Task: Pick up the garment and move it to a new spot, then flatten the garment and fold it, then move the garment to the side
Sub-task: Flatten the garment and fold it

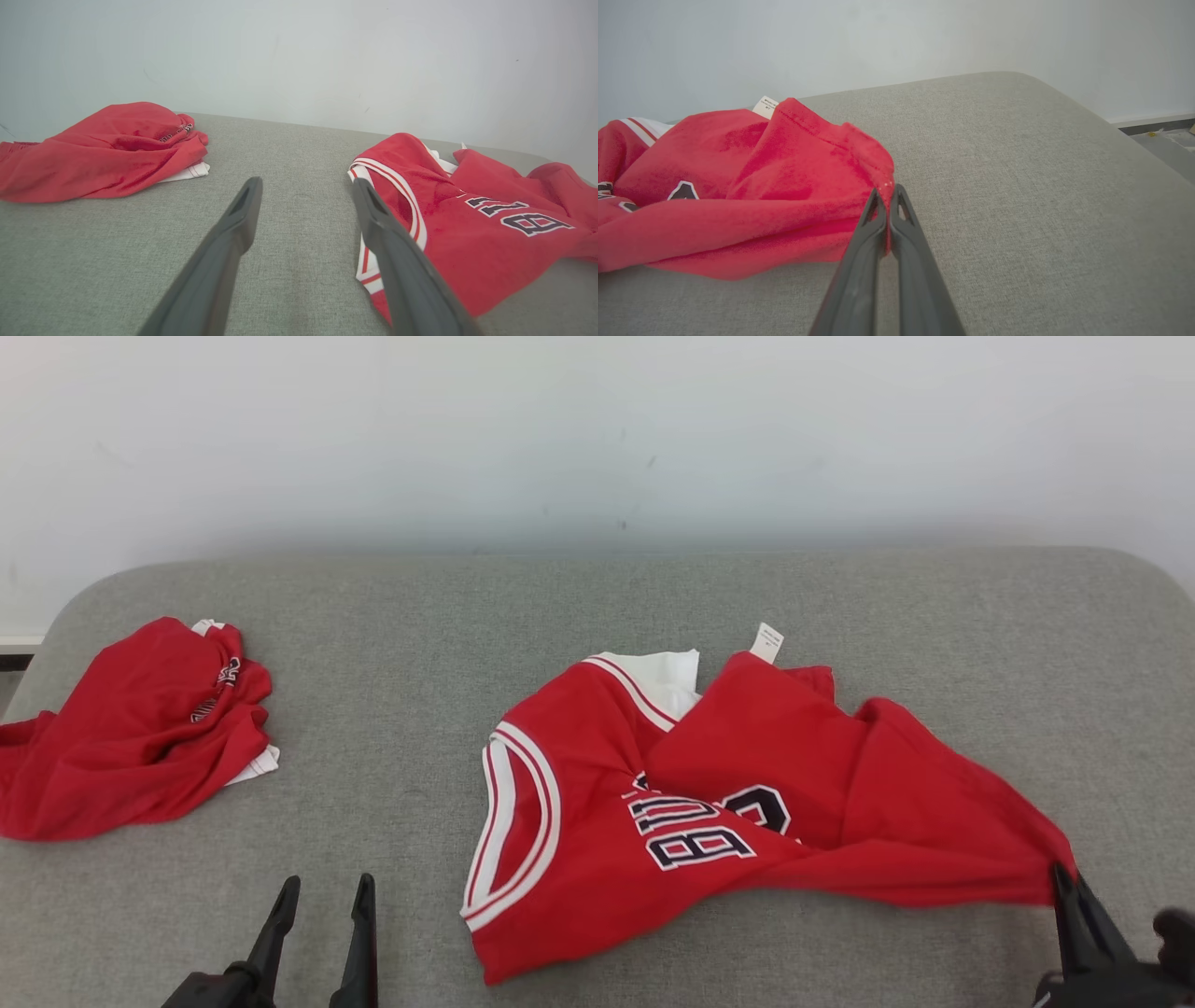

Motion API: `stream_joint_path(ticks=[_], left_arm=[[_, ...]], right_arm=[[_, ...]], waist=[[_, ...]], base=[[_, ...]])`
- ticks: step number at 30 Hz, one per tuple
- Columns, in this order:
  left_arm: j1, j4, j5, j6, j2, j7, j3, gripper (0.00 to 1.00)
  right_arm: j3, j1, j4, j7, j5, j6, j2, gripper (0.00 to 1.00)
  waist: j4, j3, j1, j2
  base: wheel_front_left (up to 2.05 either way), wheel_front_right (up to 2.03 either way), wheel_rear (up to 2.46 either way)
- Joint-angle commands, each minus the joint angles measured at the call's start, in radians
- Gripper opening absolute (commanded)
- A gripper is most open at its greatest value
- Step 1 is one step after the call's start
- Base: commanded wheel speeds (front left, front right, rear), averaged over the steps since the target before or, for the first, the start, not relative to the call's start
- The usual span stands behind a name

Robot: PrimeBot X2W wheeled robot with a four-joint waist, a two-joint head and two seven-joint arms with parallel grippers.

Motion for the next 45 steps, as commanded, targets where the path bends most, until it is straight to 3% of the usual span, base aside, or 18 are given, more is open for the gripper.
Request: stream_joint_path(ticks=[1,3,4,5,15,25,33,45], left_arm=[[0.001,0.003,-0.002,-0.003,0.000,-0.001,0.004,1.00],[0.009,0.002,-0.003,-0.003,0.000,-0.001,0.007,1.00],[0.013,0.002,-0.004,-0.003,0.000,-0.001,0.009,1.00],[0.017,0.003,-0.004,-0.004,0.000,-0.001,0.012,1.00],[0.029,-0.004,0.008,-0.005,0.000,-0.001,0.027,1.00],[0.039,0.002,0.009,-0.004,0.000,-0.001,0.030,1.00],[0.040,0.044,0.004,-0.005,0.000,-0.001,-0.003,1.00],[-0.062,0.258,-0.031,-0.006,0.002,-0.001,-0.174,1.00]], right_arm=[[-0.011,0.018,-0.006,-0.004,-0.002,0.001,0.014,0.00],[-0.033,0.044,-0.014,-0.004,-0.013,0.001,0.037,0.01],[-0.042,0.053,-0.020,-0.004,-0.021,0.001,0.046,0.46],[-0.048,0.059,-0.025,-0.004,-0.030,0.001,0.056,1.00],[-0.084,0.071,-0.205,-0.003,-0.136,0.001,0.124,1.00],[-0.008,0.143,-0.415,-0.003,-0.209,0.001,0.193,1.00],[0.025,0.171,-0.427,-0.003,-0.231,0.001,0.215,1.00],[0.062,0.136,-0.392,-0.003,-0.234,0.001,0.208,1.00]], waist=[[-0.002,-0.002,0.0001,0.0000],[-0.004,-0.004,0.0001,0.0000],[-0.005,-0.006,0.0001,0.0000],[-0.007,-0.009,0.0001,0.0000],[-0.015,-0.037,0.0001,0.0000],[-0.009,-0.053,0.0001,0.0000],[-0.019,-0.052,0.0001,0.0000],[-0.084,-0.016,0.0001,0.0000]], base=[[0.00,0.00,0.00],[0.00,0.00,0.00],[0.00,0.00,0.00],[0.00,0.00,0.00],[0.00,0.00,0.00],[0.00,0.00,0.00],[0.00,0.00,0.00],[0.00,0.00,0.00]])
